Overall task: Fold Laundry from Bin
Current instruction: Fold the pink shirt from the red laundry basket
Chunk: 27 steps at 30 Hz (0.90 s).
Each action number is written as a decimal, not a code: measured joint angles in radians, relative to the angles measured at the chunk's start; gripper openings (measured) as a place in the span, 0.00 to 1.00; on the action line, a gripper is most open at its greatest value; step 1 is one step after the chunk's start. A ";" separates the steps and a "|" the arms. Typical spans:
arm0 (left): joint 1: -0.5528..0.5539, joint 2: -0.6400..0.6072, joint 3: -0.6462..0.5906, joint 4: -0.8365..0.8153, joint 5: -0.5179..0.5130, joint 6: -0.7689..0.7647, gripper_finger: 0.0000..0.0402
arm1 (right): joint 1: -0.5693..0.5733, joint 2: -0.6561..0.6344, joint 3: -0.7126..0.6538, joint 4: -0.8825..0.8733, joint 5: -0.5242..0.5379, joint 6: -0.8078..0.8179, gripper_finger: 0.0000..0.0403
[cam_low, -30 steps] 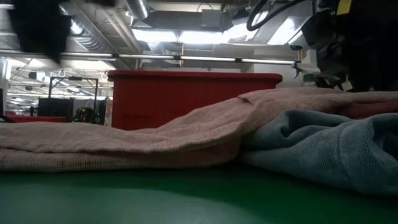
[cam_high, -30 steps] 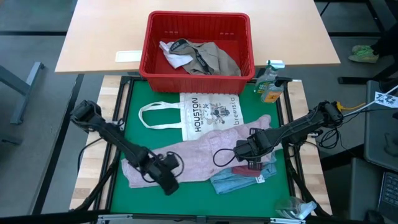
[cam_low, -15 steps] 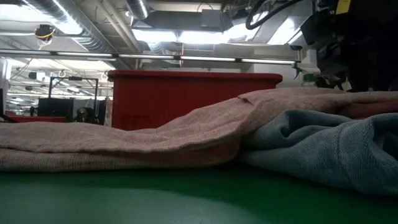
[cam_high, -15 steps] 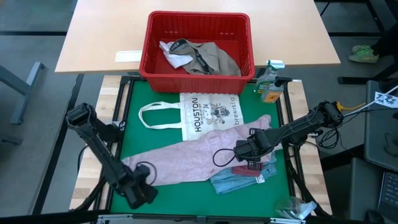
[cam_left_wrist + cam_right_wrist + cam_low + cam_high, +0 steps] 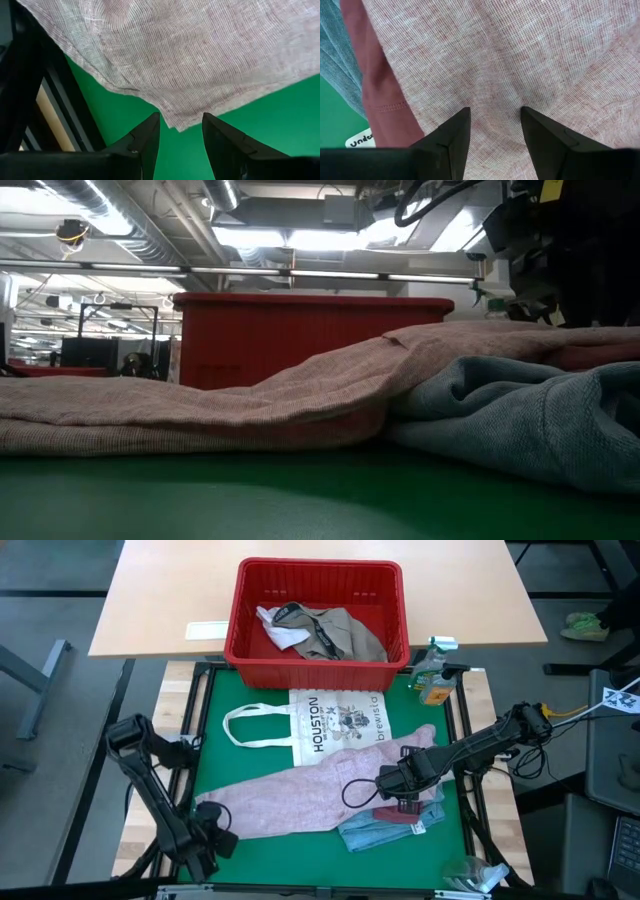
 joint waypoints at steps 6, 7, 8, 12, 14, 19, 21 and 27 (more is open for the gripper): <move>0.000 0.050 0.000 0.000 -0.002 -0.004 0.35 | 0.000 0.000 0.000 0.000 0.000 0.000 0.43; 0.000 0.060 0.000 0.000 -0.003 -0.007 0.35 | 0.000 0.000 0.000 0.000 0.000 0.000 0.43; 0.000 0.071 0.000 0.000 -0.002 -0.016 0.35 | 0.000 0.000 0.000 0.000 0.000 0.000 0.43; 0.000 0.119 0.000 0.015 -0.003 -0.023 0.35 | 0.000 0.000 0.000 0.000 0.000 0.000 0.43; 0.001 0.144 0.000 0.023 -0.004 -0.023 0.35 | 0.000 0.000 0.000 0.000 0.000 0.000 0.43; 0.001 0.196 0.006 0.028 -0.014 0.006 0.35 | 0.000 0.000 0.000 0.000 0.000 0.000 0.43; 0.001 0.208 0.006 0.030 -0.013 0.026 0.35 | 0.000 0.000 0.000 0.000 0.000 0.000 0.43; 0.001 0.214 0.007 0.031 -0.016 0.055 0.35 | 0.000 0.000 0.000 0.000 0.000 0.000 0.43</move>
